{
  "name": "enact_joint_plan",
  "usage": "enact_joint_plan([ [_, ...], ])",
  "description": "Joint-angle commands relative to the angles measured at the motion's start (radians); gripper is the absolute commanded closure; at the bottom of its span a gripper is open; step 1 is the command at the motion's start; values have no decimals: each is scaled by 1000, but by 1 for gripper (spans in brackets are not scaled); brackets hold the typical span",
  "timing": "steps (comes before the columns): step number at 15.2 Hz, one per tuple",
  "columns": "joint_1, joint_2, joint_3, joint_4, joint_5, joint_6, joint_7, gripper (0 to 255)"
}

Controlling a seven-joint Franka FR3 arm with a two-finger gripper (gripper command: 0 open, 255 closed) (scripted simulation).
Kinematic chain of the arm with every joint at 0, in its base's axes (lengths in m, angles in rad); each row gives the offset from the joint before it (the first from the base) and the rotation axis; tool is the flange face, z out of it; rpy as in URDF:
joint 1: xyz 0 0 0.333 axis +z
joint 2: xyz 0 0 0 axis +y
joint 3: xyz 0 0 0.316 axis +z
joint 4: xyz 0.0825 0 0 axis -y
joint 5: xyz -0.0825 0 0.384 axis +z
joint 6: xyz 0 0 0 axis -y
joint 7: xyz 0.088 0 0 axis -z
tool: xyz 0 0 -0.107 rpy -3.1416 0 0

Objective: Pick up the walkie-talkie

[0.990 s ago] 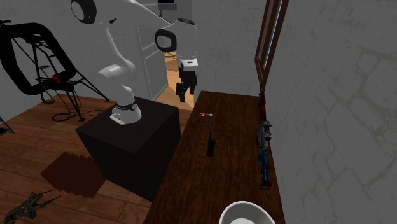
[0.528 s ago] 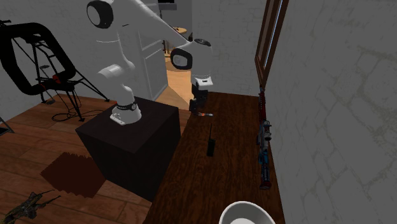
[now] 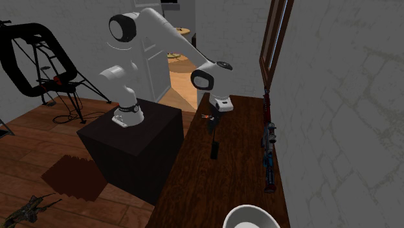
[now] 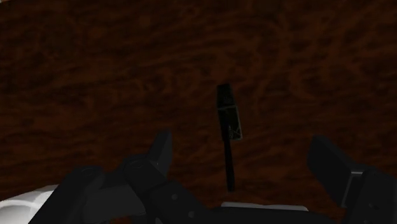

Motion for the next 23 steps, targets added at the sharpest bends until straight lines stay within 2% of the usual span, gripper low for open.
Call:
enact_joint_plan([
  [1,-2,84,1,72,2,3,-4,0],
  [4,-5,200,3,185,4,-7,-9,0],
  [13,-6,265,4,181,4,63,-5,0],
  [14,-6,265,4,181,4,63,-5,255],
  [23,-6,265,4,181,4,63,-5,255],
])
